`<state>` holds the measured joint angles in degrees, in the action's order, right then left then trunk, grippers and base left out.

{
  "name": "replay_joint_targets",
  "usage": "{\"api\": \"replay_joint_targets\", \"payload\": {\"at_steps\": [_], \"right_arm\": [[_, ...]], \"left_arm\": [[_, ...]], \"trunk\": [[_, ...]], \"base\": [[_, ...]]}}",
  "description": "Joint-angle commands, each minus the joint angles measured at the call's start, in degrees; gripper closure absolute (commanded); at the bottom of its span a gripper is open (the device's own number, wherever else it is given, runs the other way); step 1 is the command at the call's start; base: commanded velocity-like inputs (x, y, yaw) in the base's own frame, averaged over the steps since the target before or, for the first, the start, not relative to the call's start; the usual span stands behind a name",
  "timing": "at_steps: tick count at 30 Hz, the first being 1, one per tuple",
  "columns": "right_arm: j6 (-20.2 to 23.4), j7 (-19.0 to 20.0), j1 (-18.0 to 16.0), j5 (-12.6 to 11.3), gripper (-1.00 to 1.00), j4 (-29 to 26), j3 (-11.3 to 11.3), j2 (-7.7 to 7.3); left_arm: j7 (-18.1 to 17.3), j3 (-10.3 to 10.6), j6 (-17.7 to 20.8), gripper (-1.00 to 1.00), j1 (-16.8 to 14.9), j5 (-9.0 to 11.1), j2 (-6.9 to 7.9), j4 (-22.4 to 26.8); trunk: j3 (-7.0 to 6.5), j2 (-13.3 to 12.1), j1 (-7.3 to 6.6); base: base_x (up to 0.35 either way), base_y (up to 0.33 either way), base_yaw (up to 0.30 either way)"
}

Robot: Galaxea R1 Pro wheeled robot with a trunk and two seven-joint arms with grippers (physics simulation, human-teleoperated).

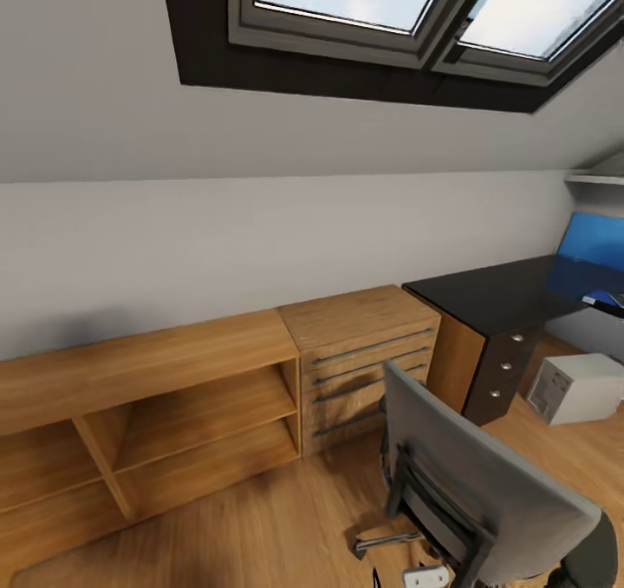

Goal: In the bedroom, organize the workspace by keeping the computer under the desk, ensuring the monitor is on the desk, placing the keyboard on the desk next to the monitor, placing the mouse on the desk next to the keyboard, moving the folder from the swivel chair onto the desk next to the mouse, stacking the notebook on top of the folder with the pen on top of the notebook, and positioning the swivel chair next to the desk.

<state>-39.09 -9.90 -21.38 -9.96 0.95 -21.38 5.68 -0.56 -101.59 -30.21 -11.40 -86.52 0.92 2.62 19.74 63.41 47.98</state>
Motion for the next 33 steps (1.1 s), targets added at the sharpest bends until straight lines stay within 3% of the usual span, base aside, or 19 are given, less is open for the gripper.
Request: {"api": "replay_joint_targets", "payload": {"at_steps": [1,8,25,29,33], "right_arm": [[-0.2,-0.2,-0.1,-0.5,-1.0,0.1,-0.5,0.04],[-0.2,-0.2,-0.1,-1.8,-1.0,0.1,-0.5,0.04],[-0.1,-0.3,-0.1,-7.8,-1.0,-0.1,0.2,-0.17],[-0.2,-0.2,-0.1,-10.8,-1.0,-0.2,0.8,-0.89],[-0.2,-0.2,-0.1,-11.8,-1.0,-0.3,1.0,-1.09]], "left_arm": [[-0.1,-0.5,-0.8,-1.0,0.0,-0.5,0.02,0.0],[-0.1,-0.4,-5.5,-1.0,0.0,-0.8,0.05,0.0],[-0.1,-0.3,-6.3,-1.0,0.0,-0.9,0.05,0.0],[-0.1,-0.3,-6.3,-1.0,0.0,-0.9,0.05,0.0],[-0.1,-0.3,-6.3,-1.0,0.0,-0.9,-0.02,0.0]], "trunk": [[0.07,0.0,0.0],[0.07,0.0,0.0],[0.77,0.0,0.0],[0.81,0.0,0.0],[0.83,0.0,0.0]], "base": [[0.019,0.293,-0.256],[0.104,0.307,-0.256],[0.188,0.287,-0.197],[0.062,0.118,-0.051],[0.017,0.032,-0.068]]}}
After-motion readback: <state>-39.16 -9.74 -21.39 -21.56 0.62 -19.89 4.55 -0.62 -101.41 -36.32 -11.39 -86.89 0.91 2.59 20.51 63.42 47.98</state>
